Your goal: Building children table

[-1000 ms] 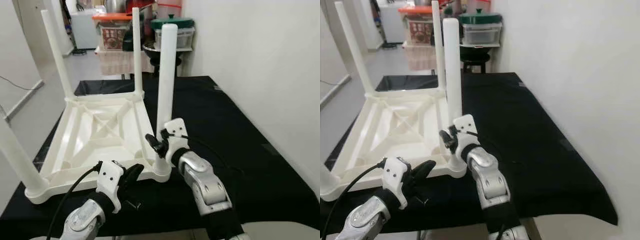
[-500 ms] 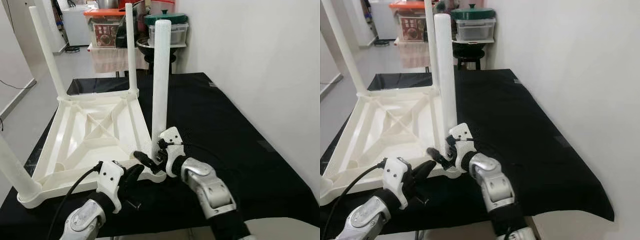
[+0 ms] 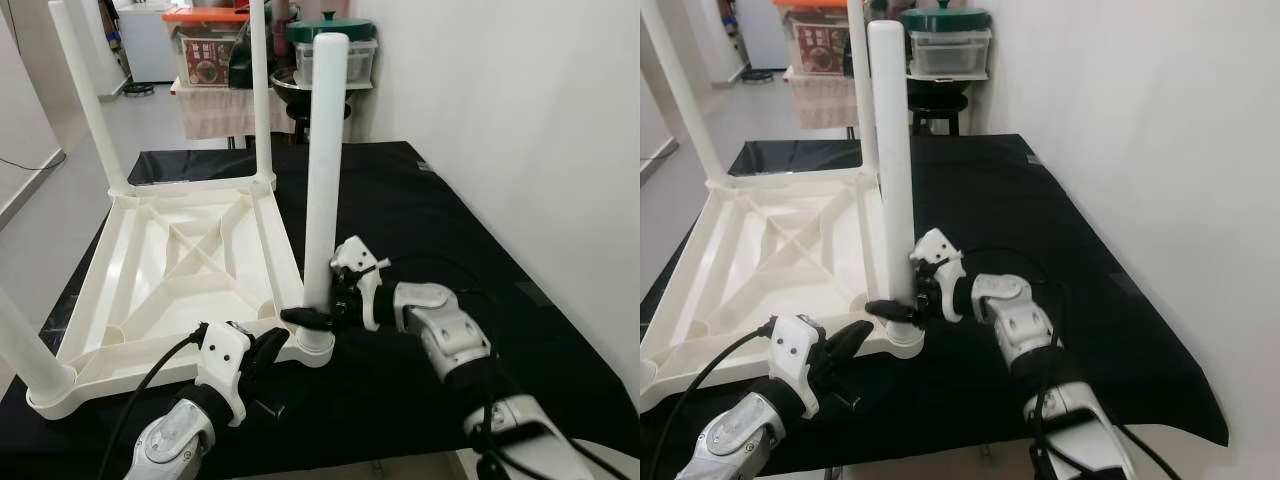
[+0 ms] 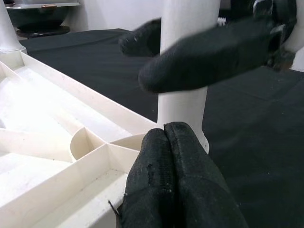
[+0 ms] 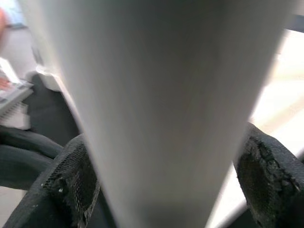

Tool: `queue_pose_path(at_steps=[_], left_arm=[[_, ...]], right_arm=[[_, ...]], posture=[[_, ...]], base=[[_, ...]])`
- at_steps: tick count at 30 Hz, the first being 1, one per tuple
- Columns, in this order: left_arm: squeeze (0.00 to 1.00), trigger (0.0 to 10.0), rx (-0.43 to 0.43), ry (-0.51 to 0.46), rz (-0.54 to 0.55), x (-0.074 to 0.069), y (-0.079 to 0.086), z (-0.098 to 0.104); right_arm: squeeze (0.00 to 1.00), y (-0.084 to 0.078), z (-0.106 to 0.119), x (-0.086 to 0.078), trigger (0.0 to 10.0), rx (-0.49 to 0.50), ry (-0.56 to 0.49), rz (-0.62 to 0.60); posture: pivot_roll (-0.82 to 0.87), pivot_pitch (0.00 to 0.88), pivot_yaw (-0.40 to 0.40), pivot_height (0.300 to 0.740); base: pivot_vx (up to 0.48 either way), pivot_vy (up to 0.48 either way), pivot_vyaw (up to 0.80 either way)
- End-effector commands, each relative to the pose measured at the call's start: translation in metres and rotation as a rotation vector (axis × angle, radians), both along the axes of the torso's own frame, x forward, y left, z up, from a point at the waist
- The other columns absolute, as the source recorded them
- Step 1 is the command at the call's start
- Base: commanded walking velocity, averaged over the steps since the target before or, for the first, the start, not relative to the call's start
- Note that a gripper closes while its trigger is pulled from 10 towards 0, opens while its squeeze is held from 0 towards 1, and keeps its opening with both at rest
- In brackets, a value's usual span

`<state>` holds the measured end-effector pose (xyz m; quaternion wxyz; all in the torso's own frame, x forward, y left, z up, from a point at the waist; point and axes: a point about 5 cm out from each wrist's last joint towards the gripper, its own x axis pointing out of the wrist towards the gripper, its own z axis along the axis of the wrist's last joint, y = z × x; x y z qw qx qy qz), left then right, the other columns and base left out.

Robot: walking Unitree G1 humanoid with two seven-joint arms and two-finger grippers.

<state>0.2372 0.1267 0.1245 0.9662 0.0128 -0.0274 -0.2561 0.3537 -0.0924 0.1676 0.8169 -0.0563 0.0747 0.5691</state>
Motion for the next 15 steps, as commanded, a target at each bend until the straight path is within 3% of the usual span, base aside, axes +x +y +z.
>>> queue_pose_path(at_steps=[1,9,14,15], left_arm=[[0.0,10.0,0.002,0.009,0.004,-0.002,-0.001,-0.003],[0.0,10.0,-0.002,0.012,0.001,-0.003,-0.002,-0.004],[0.0,10.0,-0.002,0.013,-0.001,-0.003,-0.002,-0.004],[0.0,10.0,-0.003,0.013,-0.001,-0.003,-0.002,-0.003]], right_arm=[[0.0,-0.005,0.001,0.0,0.0,0.048,0.016,0.034],[0.0,-0.012,-0.008,-0.006,0.0,0.055,0.028,0.086],[0.0,-0.015,-0.01,-0.005,0.0,0.069,0.021,0.064],[0.0,-0.014,-0.012,-0.006,0.0,0.09,0.013,0.008]], posture=[[0.08,0.0,-0.084,0.74],[0.07,0.0,-0.071,0.74],[0.06,0.0,-0.068,0.74],[0.06,0.0,-0.069,0.74]], base=[[0.0,0.0,0.0],[0.0,0.0,0.0],[0.0,0.0,0.0],[0.0,0.0,0.0]])
